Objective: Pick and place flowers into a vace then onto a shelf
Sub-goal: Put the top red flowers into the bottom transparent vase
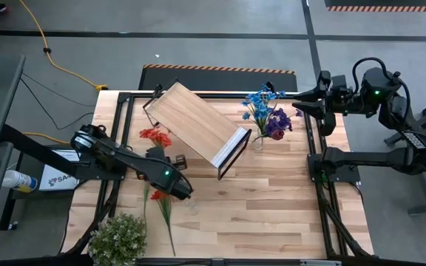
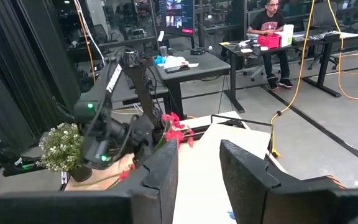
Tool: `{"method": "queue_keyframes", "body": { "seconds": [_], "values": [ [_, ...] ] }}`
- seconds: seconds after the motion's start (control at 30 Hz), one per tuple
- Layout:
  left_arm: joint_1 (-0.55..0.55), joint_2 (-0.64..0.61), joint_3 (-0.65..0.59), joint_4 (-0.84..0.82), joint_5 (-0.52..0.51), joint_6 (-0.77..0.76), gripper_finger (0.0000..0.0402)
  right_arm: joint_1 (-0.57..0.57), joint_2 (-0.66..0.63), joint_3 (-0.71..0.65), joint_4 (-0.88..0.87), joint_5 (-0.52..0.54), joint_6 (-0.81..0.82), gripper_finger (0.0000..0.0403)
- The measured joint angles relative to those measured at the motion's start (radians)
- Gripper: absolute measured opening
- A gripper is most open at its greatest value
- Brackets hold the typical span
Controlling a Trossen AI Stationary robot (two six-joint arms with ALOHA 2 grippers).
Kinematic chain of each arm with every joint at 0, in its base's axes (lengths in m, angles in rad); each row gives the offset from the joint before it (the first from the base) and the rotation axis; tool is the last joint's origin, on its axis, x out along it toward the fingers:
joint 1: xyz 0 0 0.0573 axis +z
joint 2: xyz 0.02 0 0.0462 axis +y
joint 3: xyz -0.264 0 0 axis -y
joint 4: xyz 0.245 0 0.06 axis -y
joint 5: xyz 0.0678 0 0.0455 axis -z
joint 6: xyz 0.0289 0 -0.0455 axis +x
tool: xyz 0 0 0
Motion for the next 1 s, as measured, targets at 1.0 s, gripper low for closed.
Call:
{"method": "queue_keyframes", "body": {
  "seconds": [1.0],
  "values": [
    [-0.02,-0.148,0.241,-0.008,-0.415,0.296,0.0037,0.0,0.0,0.0,-0.008,0.003,0.0,0.011]
  ]
}}
